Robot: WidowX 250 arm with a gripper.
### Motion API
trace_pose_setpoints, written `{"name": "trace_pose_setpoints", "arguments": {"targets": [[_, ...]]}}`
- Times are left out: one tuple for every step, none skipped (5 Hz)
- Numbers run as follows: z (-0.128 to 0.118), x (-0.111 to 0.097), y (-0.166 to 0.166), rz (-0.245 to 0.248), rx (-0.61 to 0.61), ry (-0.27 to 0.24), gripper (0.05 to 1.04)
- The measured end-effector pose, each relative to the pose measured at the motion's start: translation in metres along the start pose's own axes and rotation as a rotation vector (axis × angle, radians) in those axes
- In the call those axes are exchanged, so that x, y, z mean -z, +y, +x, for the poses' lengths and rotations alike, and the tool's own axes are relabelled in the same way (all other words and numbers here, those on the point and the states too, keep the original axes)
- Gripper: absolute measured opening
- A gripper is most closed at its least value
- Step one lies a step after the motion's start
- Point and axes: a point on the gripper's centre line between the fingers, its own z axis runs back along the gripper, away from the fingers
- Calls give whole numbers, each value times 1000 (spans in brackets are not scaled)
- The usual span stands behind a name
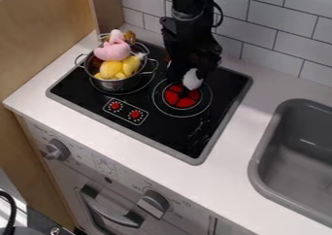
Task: Put the panda doll into the silver pot on the left burner
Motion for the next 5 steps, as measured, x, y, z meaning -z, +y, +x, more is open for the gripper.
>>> {"name": "trace_pose_setpoints", "arguments": {"targets": [[0, 8, 0, 11, 5, -23, 999], [3, 12, 0, 12, 30, -42, 999], [4, 16, 3, 6, 30, -44, 969], [3, 15, 2, -5, 16, -24, 736], [2, 15, 0, -17, 19, -15, 497]]}}
